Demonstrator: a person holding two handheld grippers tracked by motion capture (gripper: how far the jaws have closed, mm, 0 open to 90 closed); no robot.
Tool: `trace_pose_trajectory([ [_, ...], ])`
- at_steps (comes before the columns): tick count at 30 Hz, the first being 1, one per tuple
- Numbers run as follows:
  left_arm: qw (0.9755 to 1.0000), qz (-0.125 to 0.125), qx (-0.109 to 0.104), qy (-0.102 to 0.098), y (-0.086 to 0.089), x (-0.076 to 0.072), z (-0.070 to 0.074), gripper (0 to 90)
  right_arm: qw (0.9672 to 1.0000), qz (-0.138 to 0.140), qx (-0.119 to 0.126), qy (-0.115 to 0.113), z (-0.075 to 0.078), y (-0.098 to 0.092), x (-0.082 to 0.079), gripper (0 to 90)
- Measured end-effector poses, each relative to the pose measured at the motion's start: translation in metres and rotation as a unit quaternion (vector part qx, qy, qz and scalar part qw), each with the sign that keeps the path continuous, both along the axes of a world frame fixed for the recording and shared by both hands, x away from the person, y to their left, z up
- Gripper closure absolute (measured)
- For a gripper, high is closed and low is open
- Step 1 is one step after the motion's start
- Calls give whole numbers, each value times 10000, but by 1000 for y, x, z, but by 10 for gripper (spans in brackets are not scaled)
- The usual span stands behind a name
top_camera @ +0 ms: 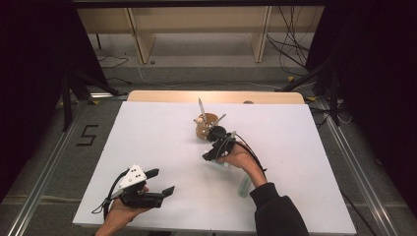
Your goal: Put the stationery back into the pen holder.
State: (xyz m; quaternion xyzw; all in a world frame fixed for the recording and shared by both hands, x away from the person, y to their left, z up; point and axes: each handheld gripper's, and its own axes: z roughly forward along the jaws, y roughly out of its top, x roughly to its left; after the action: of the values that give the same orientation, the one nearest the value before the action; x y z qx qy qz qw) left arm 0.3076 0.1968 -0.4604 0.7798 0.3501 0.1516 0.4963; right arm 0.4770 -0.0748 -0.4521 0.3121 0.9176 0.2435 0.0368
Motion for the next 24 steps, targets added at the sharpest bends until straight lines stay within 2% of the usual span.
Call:
trace_pose_trajectory([
  [12,10000,-1,19,-6,0,0,0,158,9996,138,-246,92,-7,4,2,497],
  [22,10000,-10,19,-7,-1,0,0,158,9989,243,-353,167,-8,8,4,561],
  [24,10000,-13,24,-5,-1,0,0,158,9984,287,-452,155,-9,10,4,570],
])
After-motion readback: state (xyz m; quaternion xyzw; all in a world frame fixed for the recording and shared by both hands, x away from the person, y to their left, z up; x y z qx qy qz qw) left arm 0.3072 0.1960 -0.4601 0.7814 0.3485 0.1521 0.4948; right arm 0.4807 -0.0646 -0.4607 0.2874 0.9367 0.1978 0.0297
